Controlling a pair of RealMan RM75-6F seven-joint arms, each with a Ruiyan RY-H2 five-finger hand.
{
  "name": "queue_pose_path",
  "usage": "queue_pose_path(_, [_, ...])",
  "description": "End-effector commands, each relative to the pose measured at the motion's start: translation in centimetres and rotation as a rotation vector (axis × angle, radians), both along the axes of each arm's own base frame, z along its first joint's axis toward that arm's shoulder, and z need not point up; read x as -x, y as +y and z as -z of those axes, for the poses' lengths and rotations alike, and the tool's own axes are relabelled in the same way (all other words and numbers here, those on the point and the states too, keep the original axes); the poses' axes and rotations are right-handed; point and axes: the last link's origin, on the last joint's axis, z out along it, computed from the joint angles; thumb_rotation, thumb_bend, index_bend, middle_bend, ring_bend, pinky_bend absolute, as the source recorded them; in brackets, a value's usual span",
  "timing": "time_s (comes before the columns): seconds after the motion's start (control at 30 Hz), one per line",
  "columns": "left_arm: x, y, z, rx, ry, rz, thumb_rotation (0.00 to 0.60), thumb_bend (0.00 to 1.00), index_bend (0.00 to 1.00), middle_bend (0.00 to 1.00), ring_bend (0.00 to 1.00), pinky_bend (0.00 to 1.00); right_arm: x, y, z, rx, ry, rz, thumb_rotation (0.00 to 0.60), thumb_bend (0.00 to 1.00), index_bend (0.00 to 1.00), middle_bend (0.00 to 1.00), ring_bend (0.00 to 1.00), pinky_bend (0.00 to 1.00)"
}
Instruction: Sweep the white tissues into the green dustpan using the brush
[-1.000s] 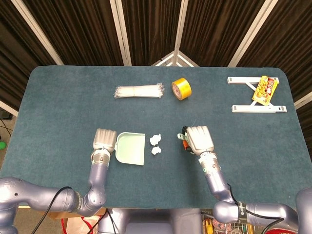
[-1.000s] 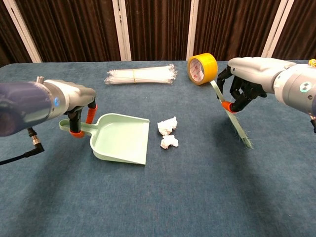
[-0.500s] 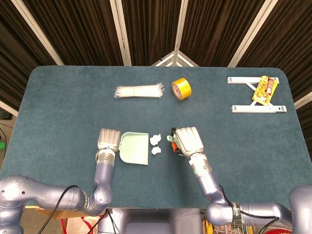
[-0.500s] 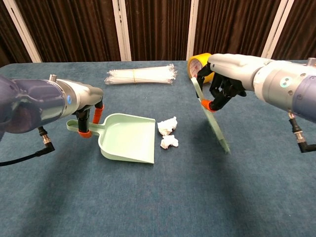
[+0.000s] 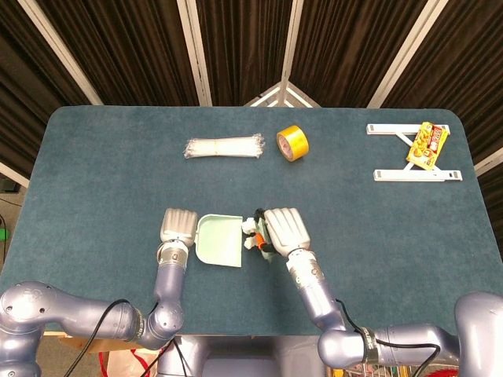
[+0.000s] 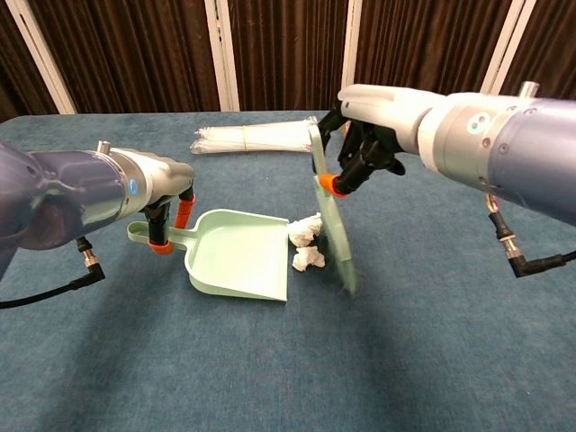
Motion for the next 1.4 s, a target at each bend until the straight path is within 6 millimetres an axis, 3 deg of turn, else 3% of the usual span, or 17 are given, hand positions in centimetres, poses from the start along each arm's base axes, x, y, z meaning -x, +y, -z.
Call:
queue_pose_path(0.03, [-0.1, 0.0, 0.0, -0.002, -0.003, 0.000, 0.600, 0.56, 0.64, 1.00, 1.00, 0.99, -1.0, 0.3, -0.4, -0.024, -0.046, 0.004, 0.600, 0.52, 0.65, 0.83, 0.90, 0.82])
queue_pose_path(0.4, [-0.3, 0.1, 0.1, -0.005, -0.014, 0.008, 0.600, 0.57, 0.64, 1.00, 1.00, 0.99, -1.3, -0.9, -2.6, 0.011, -0.143, 0.050, 0.600, 0.52, 0.65, 0.83, 0.90, 0.82])
queue_pose_path(0.6, [-0.4, 0.1, 0.4, 0.001, -0.018, 0.009, 0.600, 0.57, 0.64, 1.00, 1.00, 0.99, 0.4, -2.4, -3.3, 0.080, -0.050, 0.052, 0.600, 0.51, 0.65, 0.83, 0.90, 0.82])
queue_pose_path(0.8, [-0.3, 0.1, 0.5, 0.001, -0.014, 0.006, 0.600, 0.57, 0.64, 1.00, 1.00, 0.99, 3.0, -2.8, -2.4, 0.079, 0.015, 0.098, 0.600, 0.52, 0.66, 0.83, 0.90, 0.82])
queue_pose_path(0.93, [-0.3, 0.1, 0.6, 0.005, -0.015, 0.003, 0.600, 0.58, 0.64, 1.00, 1.00, 0.99, 3.7, -2.7, -1.5, 0.056, 0.019, 0.116, 0.600, 0.51, 0.66, 0.83, 0.90, 0.82])
queue_pose_path(1.4, [-0.2, 0.0, 0.8, 0.008, -0.022, 0.000, 0.600, 0.58, 0.65, 1.00, 1.00, 0.99, 2.1, -1.4, 0.2, -0.029, -0.031, 0.047, 0.600, 0.52, 0.67, 0.83, 0.90, 0.82])
